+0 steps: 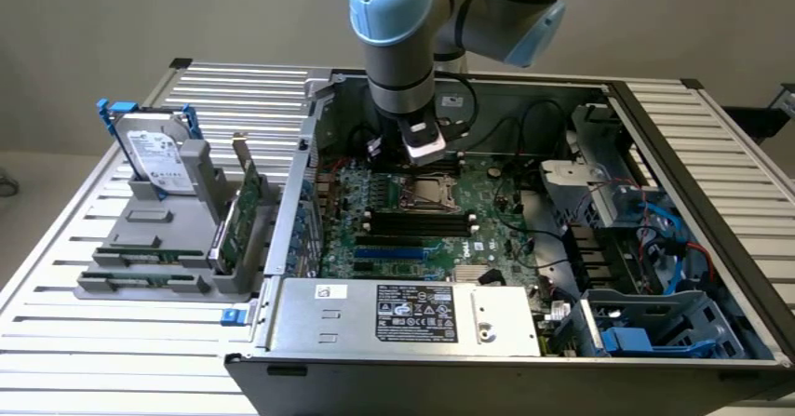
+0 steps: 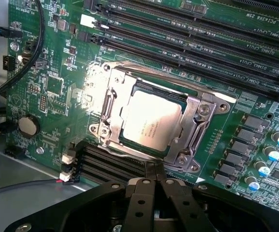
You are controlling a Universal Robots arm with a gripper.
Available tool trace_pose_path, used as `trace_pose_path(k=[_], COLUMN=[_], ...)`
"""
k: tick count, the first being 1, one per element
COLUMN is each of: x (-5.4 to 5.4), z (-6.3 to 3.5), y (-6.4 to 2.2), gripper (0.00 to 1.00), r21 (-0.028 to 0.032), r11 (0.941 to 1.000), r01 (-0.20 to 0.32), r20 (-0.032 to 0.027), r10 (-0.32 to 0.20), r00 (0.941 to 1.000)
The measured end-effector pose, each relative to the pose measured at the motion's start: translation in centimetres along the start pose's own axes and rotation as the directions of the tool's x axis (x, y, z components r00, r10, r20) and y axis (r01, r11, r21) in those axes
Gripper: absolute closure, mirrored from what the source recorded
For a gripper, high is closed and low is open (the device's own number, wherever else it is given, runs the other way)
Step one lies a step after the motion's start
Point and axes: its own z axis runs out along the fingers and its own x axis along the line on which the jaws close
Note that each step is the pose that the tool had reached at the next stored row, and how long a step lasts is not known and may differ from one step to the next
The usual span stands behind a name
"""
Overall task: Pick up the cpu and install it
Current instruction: 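Close the cpu cover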
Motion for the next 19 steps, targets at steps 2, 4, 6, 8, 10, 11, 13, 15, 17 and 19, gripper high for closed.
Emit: trace_pose_path(k=[2,4,6,8,10,11,13,15,17,19], x=[0.03,0.05,0.08,0.12,0.16,0.18,0.21,0.24,0.25,0.29], z=[0.01,0.03,0.05,0.07,0.09,0.11,0.13,0.15,0.16,0.18], y=[-0.02,-0.05,-0.08,-0.14,-0.21,-0.25,-0.31,-0.35,-0.39,-0.43], gripper=[0.89,0.89,0.89,0.89,0.89,0.89,0.89,0.89,0.89,0.89], r21=[-0.0022,-0.0043,-0.0066,-0.0089,-0.0110,-0.0121,-0.0147,-0.0173,-0.0203,-0.0232], r11=[1.0000,0.9999,0.9998,0.9996,0.9995,0.9995,0.9994,0.9993,0.9992,0.9992], r01=[-0.007,-0.014,-0.021,-0.026,-0.030,-0.031,-0.033,-0.033,-0.033,-0.033], r20=[-0.0013,-0.0027,-0.0038,-0.0047,-0.0051,-0.0053,-0.0051,-0.0047,-0.0039,-0.0032], r10=[0.007,0.014,0.021,0.026,0.030,0.031,0.032,0.033,0.033,0.033], r00=[1.0000,0.9999,0.9998,0.9996,0.9995,0.9995,0.9995,0.9994,0.9994,0.9994])
